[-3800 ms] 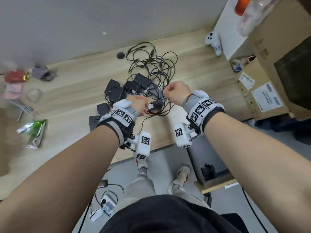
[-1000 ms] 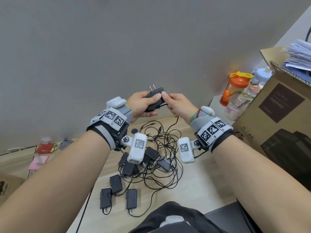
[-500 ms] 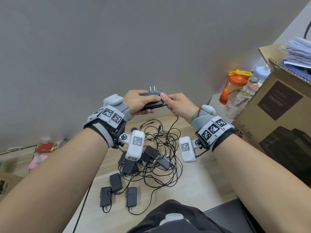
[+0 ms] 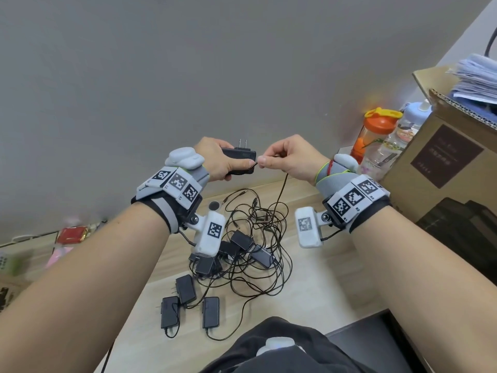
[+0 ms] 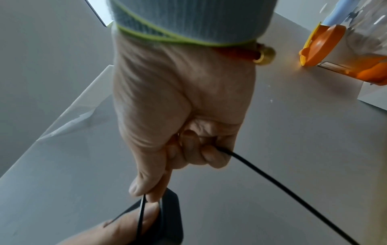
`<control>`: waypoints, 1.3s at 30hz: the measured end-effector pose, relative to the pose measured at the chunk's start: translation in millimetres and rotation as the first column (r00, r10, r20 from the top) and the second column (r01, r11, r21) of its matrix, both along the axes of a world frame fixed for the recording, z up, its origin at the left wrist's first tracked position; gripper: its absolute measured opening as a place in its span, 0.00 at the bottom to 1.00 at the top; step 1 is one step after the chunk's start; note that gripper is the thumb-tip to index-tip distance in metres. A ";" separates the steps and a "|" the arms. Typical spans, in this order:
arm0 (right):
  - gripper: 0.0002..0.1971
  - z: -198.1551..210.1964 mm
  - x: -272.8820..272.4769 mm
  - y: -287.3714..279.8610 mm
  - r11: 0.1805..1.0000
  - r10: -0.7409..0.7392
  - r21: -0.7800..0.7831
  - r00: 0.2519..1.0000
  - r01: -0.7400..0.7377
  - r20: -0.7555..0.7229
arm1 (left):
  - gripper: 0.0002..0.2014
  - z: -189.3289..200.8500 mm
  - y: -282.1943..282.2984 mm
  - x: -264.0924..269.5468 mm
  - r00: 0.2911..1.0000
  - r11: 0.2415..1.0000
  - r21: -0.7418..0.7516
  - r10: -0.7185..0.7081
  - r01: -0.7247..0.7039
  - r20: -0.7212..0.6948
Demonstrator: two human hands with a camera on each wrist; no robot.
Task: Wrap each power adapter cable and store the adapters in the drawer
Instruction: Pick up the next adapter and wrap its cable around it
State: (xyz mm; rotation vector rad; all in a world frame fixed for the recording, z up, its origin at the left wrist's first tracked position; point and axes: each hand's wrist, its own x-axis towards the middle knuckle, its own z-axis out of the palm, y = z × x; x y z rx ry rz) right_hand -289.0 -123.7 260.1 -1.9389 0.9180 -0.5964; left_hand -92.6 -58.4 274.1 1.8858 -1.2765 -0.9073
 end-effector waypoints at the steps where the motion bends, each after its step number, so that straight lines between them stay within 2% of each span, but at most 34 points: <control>1: 0.10 2.6 0.2 -1.5 1.000 -0.004 -0.016 1.000 0.004 0.003 | 0.20 0.3 0.5 -0.8 1.000 1.000 0.002 -0.013 0.013 0.026; 5: 0.12 9.2 1.8 -7.5 0.997 -0.070 -0.025 0.996 0.072 0.064 | 0.16 4.3 2.3 -3.9 0.993 0.996 0.011 -0.084 0.083 0.086; 9: 0.12 18.3 1.4 -14.9 0.992 -0.119 -0.013 0.977 0.123 0.175 | 0.17 9.3 6.6 -8.2 0.979 0.985 0.028 -0.171 0.169 0.114; 17: 0.12 8.7 8.2 -15.8 0.990 -0.143 0.004 0.974 0.144 0.177 | 0.16 22.0 11.7 -16.6 0.962 0.961 -0.055 -0.268 0.271 0.052; 22: 0.17 -3.9 14.5 -8.1 0.983 -0.184 0.062 0.967 0.176 0.175 | 0.14 23.2 10.0 -16.4 0.979 0.971 -0.161 -0.190 0.177 -0.070; 24: 0.16 -8.9 17.5 -3.8 0.979 -0.190 0.100 0.971 0.176 0.148 | 0.15 22.8 8.5 -16.1 0.978 0.971 -0.200 -0.157 0.129 -0.134; 28: 0.16 -15.2 21.0 9.5 0.994 -0.068 0.090 0.994 0.061 0.081 | 0.15 25.0 3.8 -15.3 0.972 0.967 -0.256 -0.056 -0.005 -0.230; 31: 0.15 -8.9 21.0 19.7 1.000 -0.004 0.010 1.000 0.004 -0.006 | 0.15 23.0 -2.0 -8.1 0.971 0.964 -0.252 0.027 -0.089 -0.238; 34: 0.15 2.8 19.9 24.8 0.996 0.016 -0.084 0.996 -0.023 -0.088 | 0.16 19.2 -4.1 1.0 0.969 0.970 -0.214 0.063 -0.115 -0.238; 39: 0.12 17.4 19.5 23.2 0.990 0.045 -0.133 0.997 -0.052 -0.061 | 0.19 11.7 -2.7 7.0 0.989 0.984 -0.158 0.065 -0.085 -0.129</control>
